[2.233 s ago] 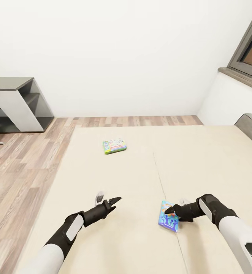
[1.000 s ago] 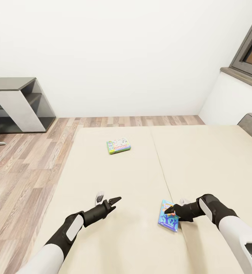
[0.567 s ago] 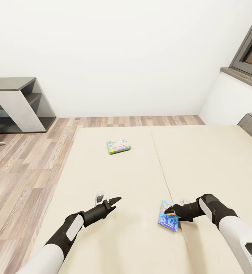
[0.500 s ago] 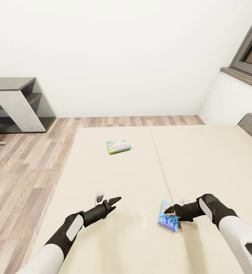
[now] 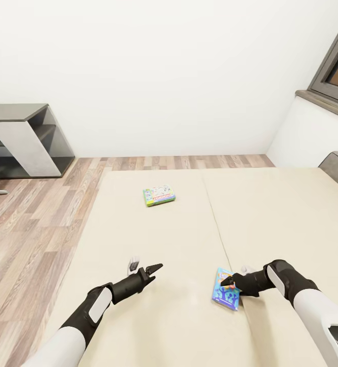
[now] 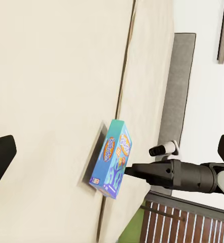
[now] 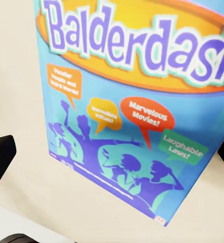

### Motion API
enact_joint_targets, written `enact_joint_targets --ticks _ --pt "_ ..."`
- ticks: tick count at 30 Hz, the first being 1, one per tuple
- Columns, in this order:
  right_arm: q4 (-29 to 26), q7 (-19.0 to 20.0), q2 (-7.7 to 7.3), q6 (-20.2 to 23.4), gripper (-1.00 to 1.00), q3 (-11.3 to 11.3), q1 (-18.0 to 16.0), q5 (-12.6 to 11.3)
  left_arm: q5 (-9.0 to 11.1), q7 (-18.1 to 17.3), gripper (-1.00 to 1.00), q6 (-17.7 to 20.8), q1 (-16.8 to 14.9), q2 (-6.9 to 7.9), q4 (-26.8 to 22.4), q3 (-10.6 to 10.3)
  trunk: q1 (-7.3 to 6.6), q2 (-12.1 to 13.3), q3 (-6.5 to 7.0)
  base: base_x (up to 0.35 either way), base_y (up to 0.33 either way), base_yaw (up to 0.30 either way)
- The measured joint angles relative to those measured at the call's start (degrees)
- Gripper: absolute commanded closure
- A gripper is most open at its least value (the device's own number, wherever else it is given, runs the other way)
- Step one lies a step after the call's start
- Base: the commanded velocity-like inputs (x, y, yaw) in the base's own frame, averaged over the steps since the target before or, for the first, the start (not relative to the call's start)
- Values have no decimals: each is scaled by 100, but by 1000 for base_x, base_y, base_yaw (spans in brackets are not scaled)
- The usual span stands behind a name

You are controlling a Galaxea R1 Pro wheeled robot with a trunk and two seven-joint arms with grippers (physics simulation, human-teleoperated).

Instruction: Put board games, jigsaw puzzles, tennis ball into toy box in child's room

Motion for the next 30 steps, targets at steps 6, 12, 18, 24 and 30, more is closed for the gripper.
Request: enact_joint_targets --ticks 6,12,18,24,30 --pt "-7 6 -2 -116 -100 0 0 -2 0 0 -100 0 1 0 0 0 0 0 0 0 0 0" --pt "-8 -7 -3 -160 -100 0 0 -2 0 0 -100 0 0 0 0 0 0 0 0 0 0 0" --pt "-8 -17 -3 -211 -100 -2 0 -2 -2 3 -100 0 0 0 0 0 0 0 0 0 0 0" --pt "-8 -26 -3 -352 -100 -8 0 -4 -1 6 -100 0 0 0 0 0 0 0 0 0 0 0" --pt "-8 -36 -3 -504 -100 -16 0 -7 0 8 -100 0 0 0 0 0 0 0 0 0 0 0"
